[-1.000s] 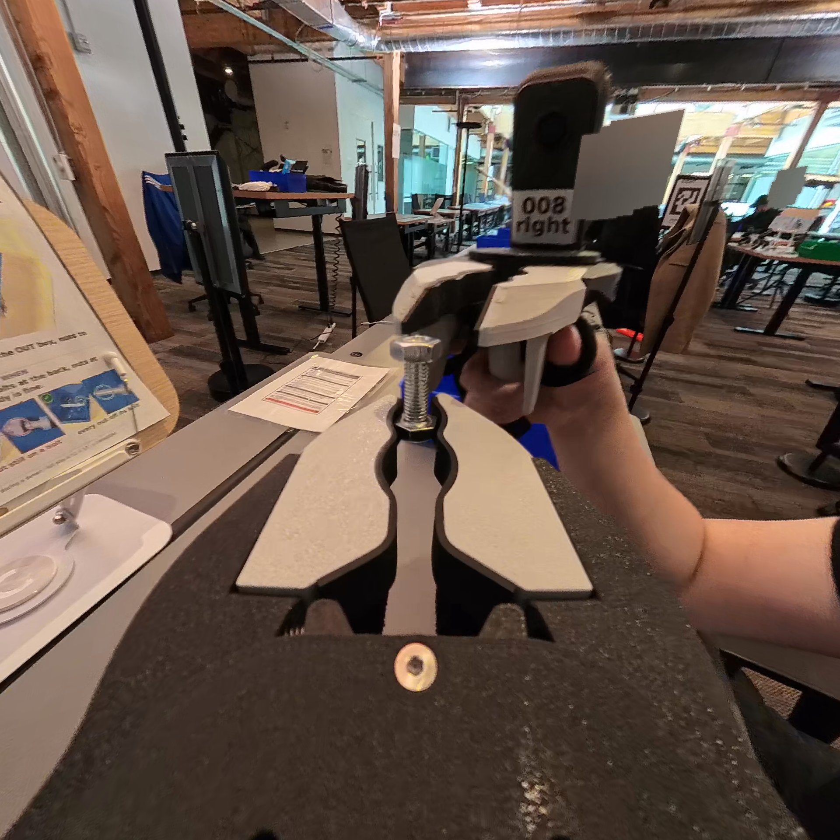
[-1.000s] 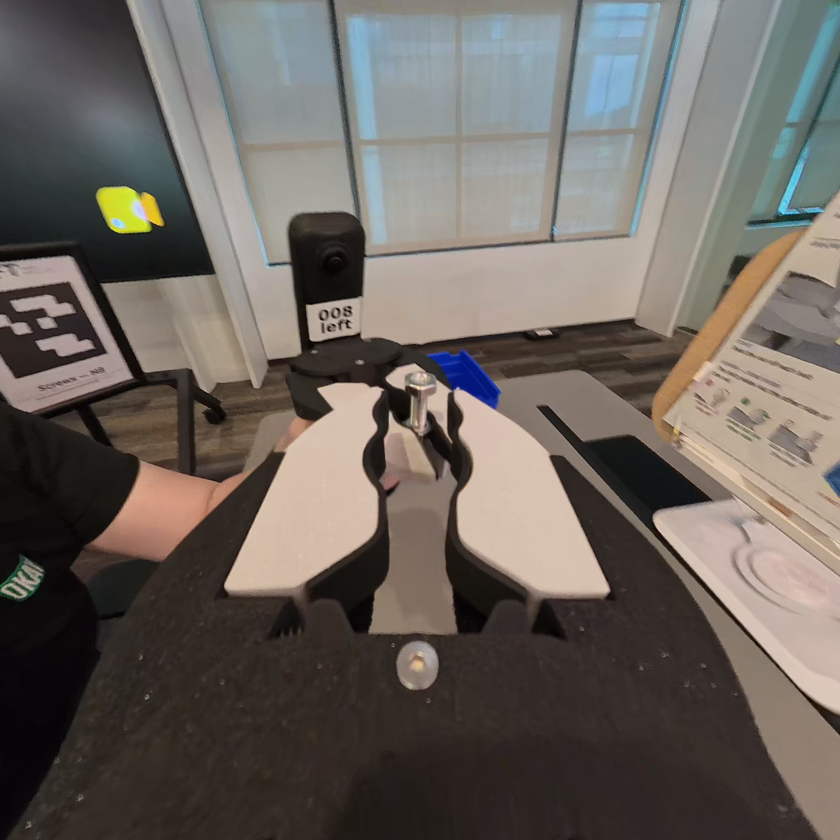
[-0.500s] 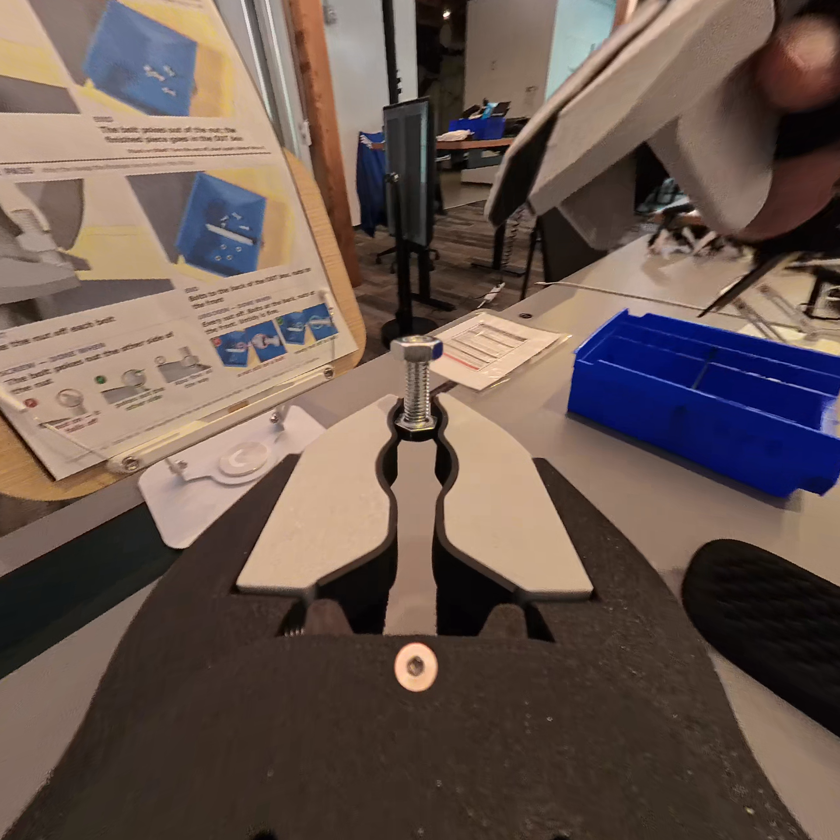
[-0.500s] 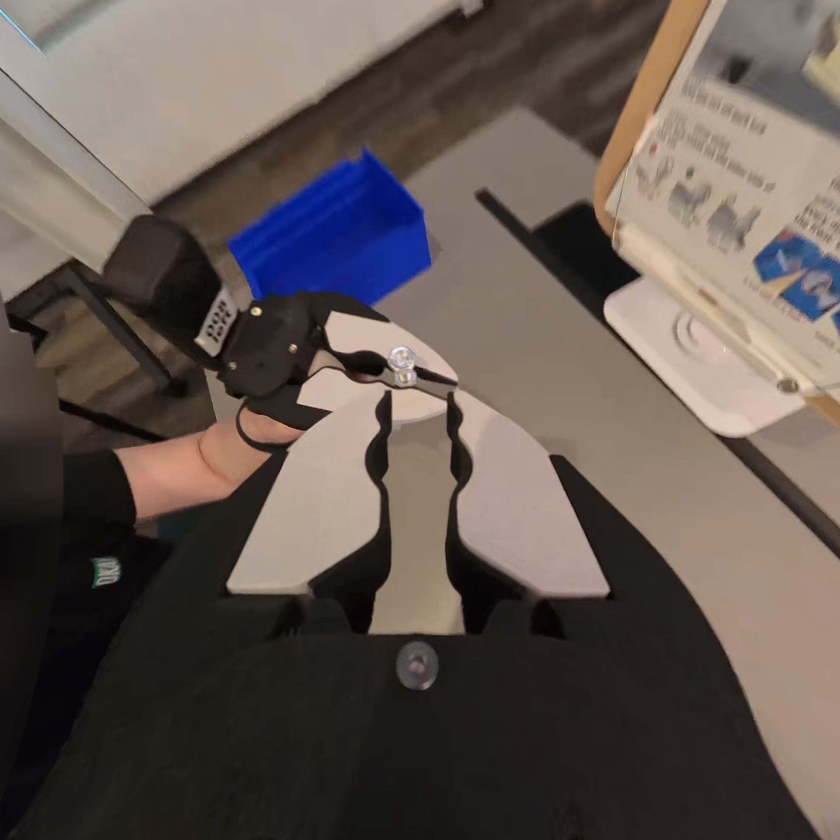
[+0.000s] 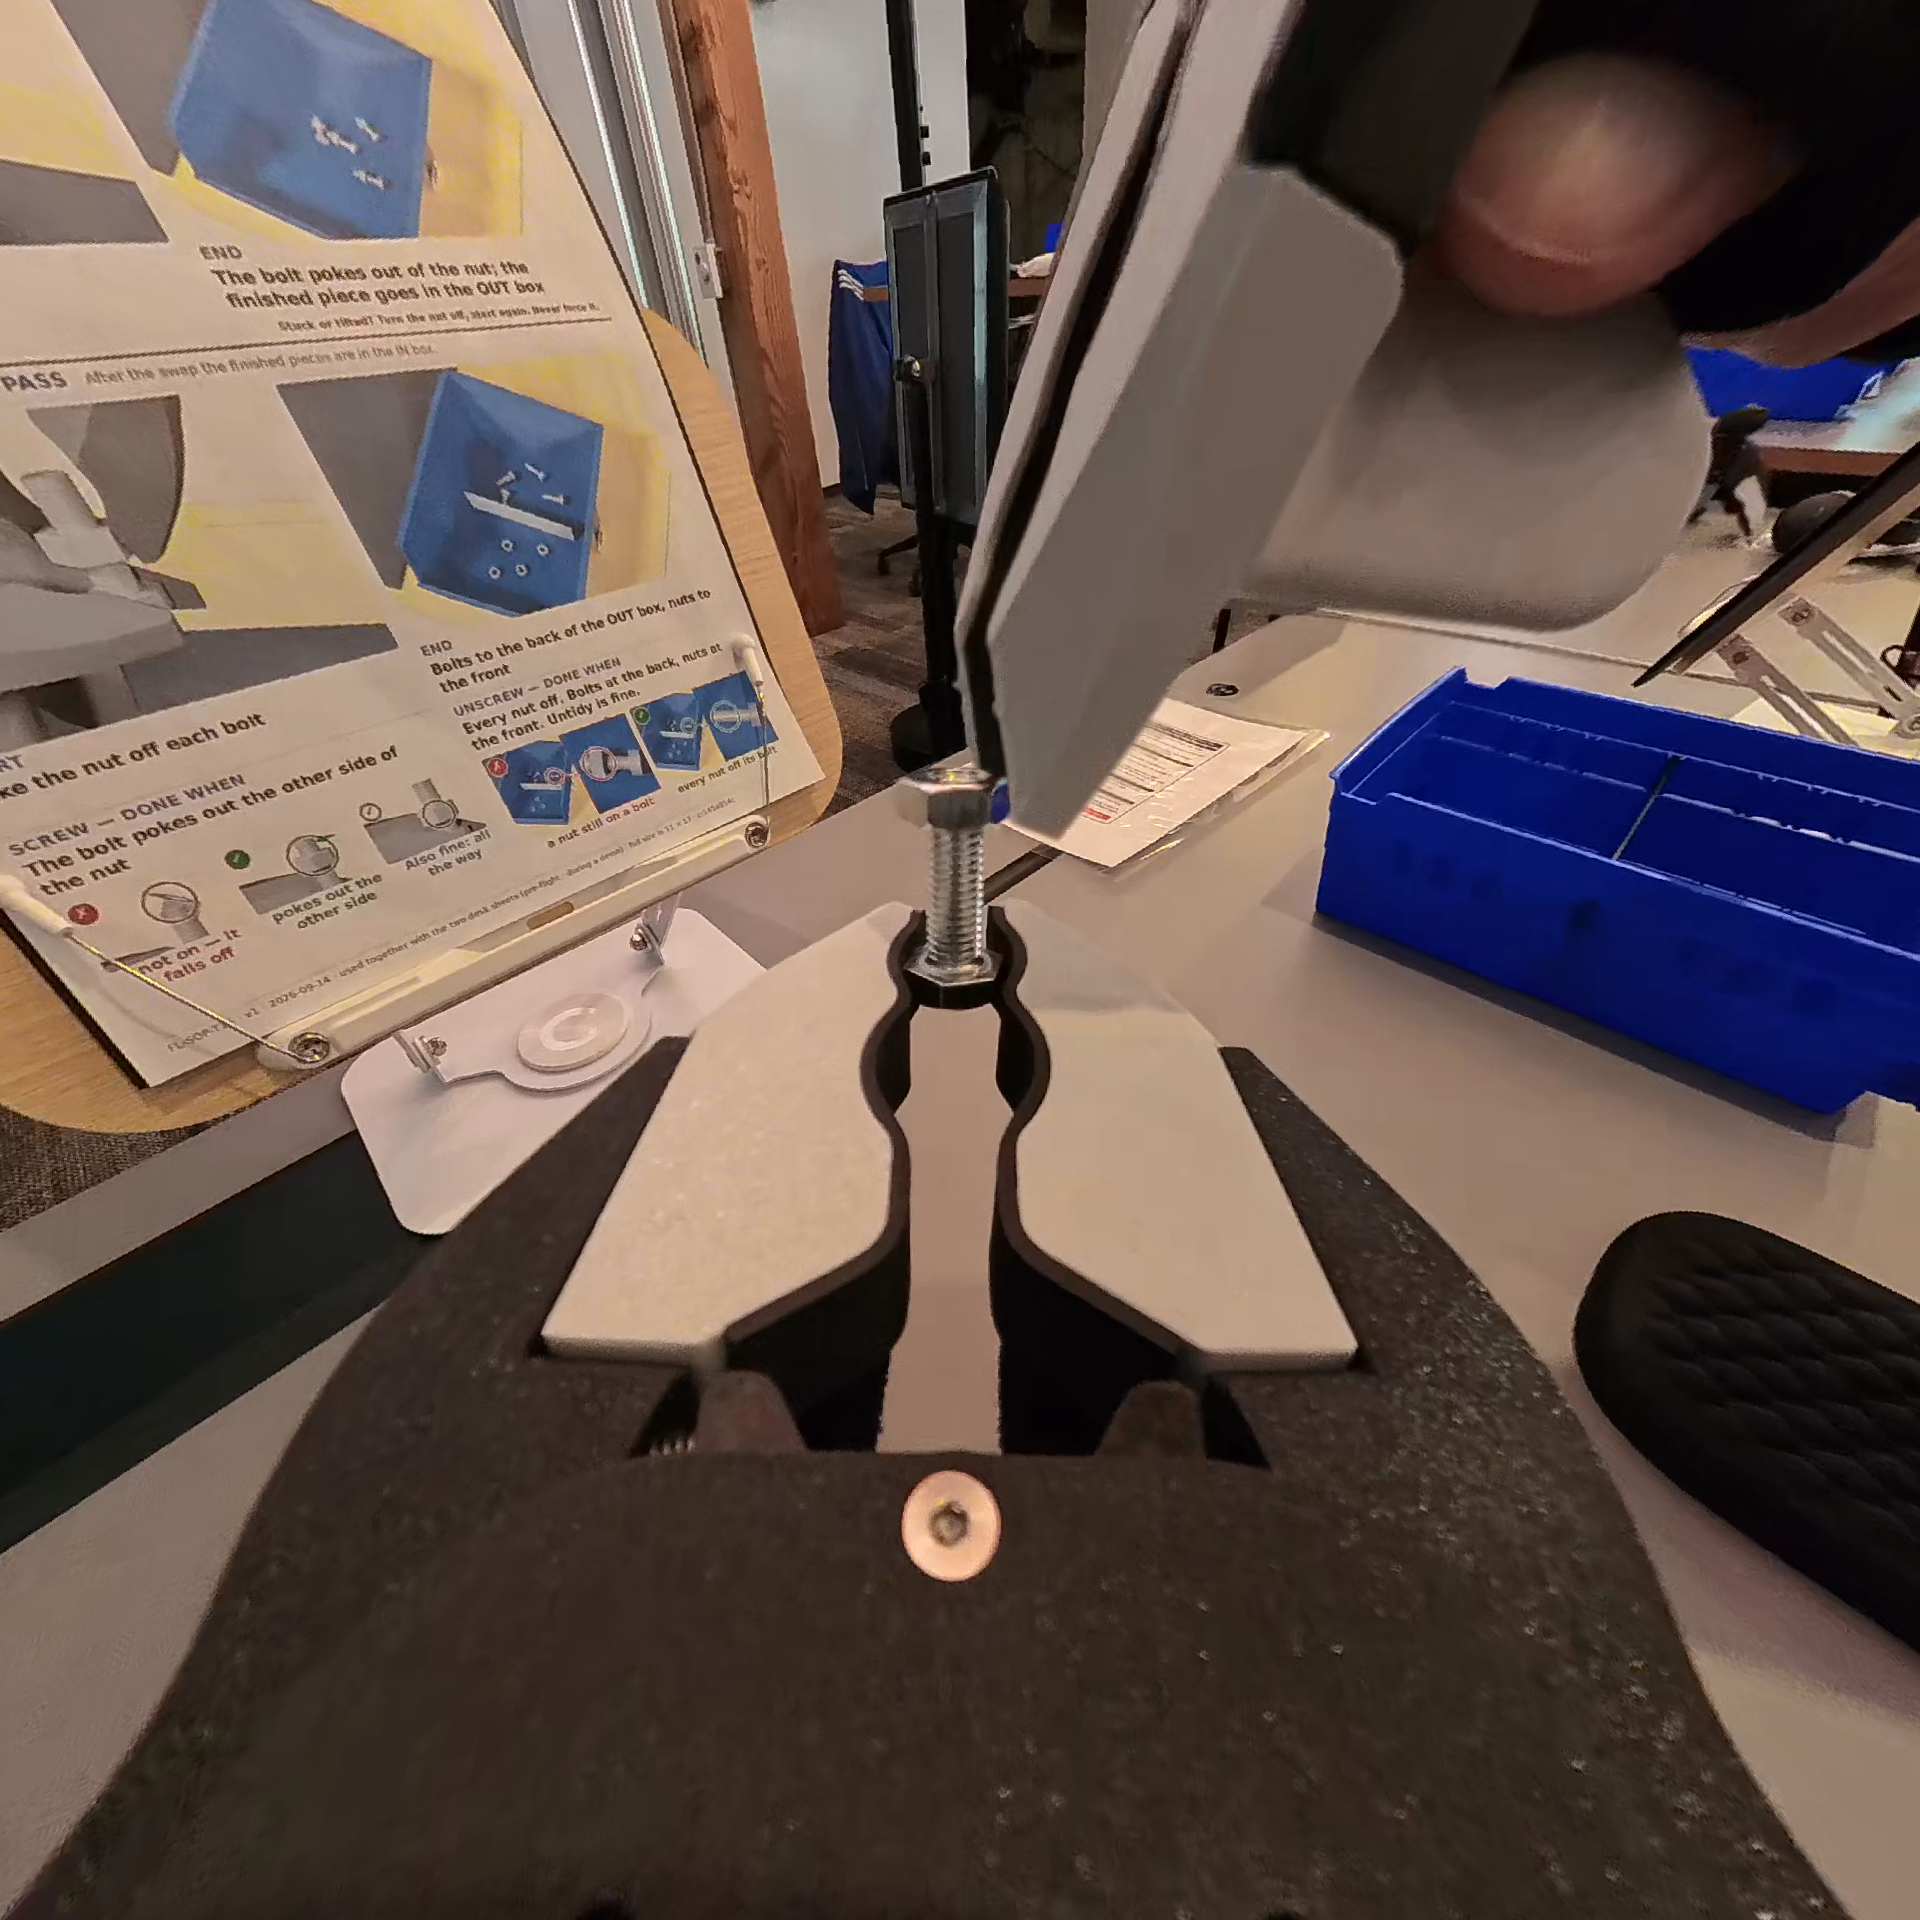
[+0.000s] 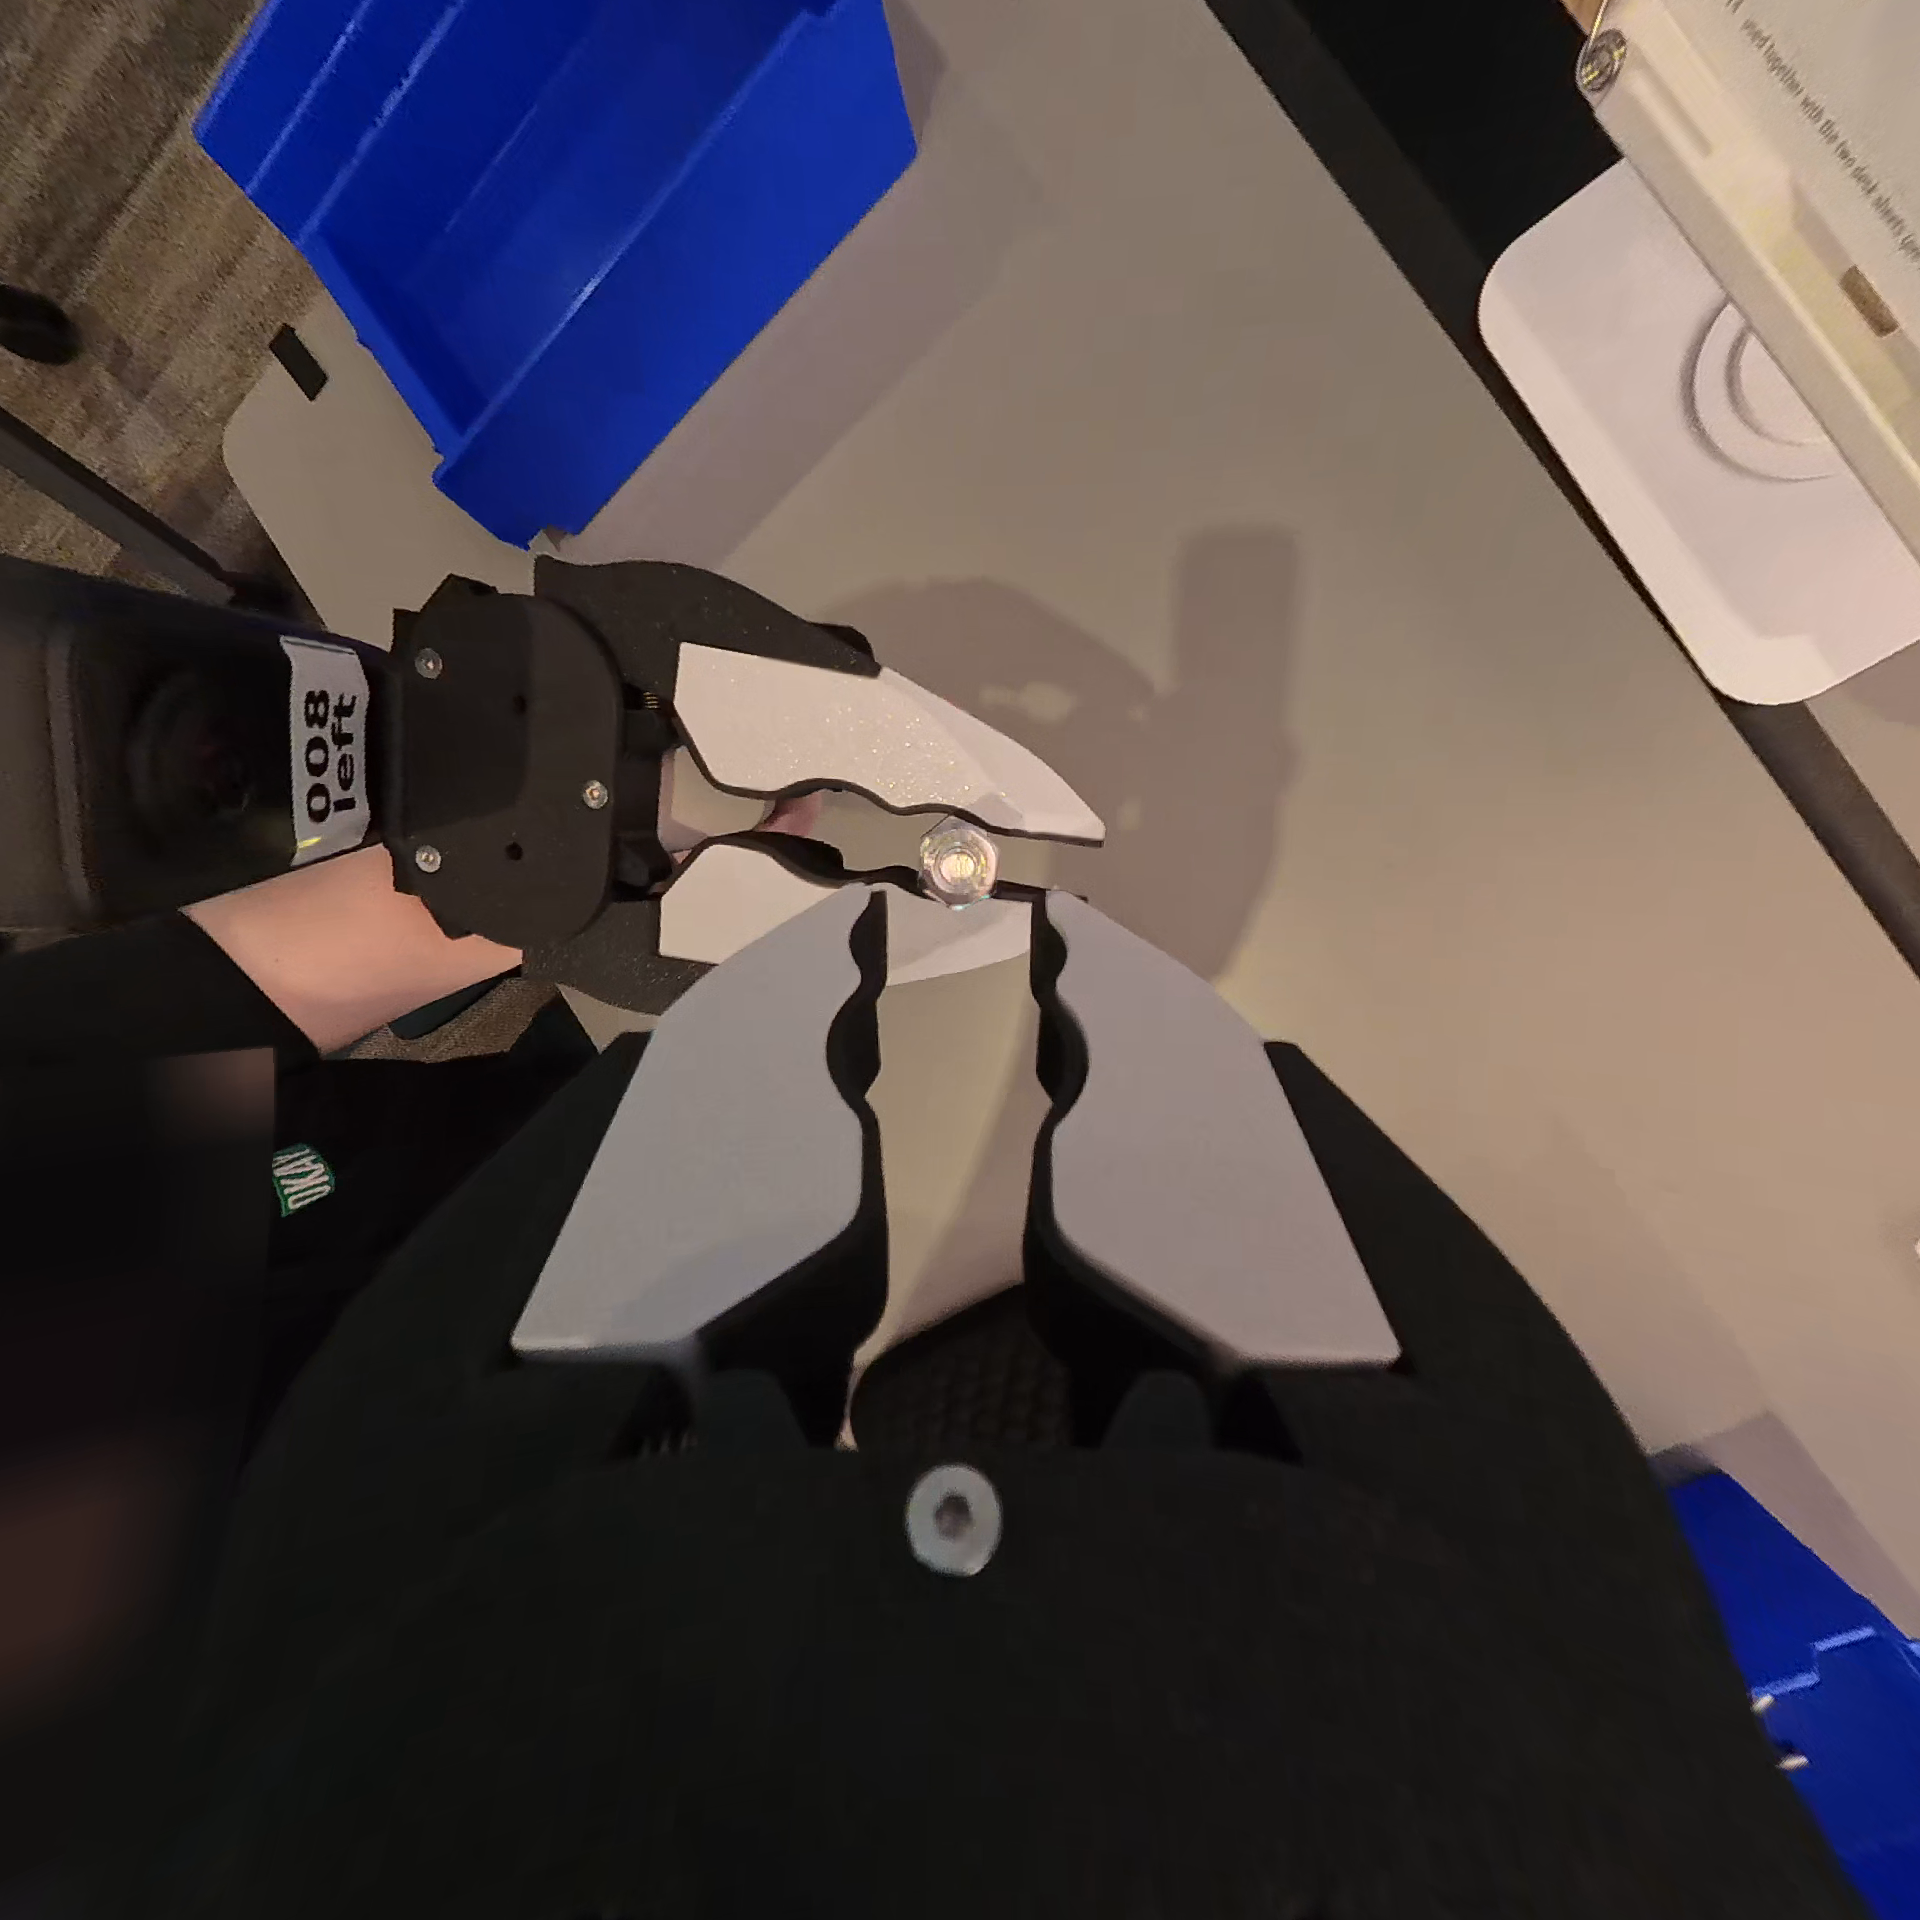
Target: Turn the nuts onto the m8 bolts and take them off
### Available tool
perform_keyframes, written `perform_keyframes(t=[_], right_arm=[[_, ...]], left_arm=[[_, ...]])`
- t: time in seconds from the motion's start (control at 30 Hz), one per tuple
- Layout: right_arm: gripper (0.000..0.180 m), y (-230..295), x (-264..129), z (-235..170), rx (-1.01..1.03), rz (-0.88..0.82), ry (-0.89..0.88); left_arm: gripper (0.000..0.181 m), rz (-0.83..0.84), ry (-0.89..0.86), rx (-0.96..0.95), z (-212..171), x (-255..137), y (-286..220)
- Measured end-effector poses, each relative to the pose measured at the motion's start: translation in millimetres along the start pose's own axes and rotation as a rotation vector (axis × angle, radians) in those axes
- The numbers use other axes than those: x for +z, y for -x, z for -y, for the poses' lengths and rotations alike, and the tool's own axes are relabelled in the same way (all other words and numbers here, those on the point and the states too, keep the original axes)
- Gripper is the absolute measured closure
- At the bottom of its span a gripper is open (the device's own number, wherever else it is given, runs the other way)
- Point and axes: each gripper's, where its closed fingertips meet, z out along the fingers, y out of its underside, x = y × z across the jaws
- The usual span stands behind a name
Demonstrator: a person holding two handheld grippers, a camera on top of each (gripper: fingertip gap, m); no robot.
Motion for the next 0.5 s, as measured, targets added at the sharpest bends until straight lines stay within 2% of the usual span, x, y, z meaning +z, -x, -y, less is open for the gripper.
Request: perform_keyframes(t=[0.4, 0.5], right_arm=[[0.156, 1.0, 3.8, 1.3, 0.005, 0.001, 0.023], [0.164, 1.7, 3.8, 1.5, -0.001, 0.01, 0.025]], left_arm=[[0.17, -0.01, 0.003, 0.014, 1.1, 0.1, -4.5], [0.17, -0.011, 0.005, 0.017, 0.8, 0.1, -4.6]])
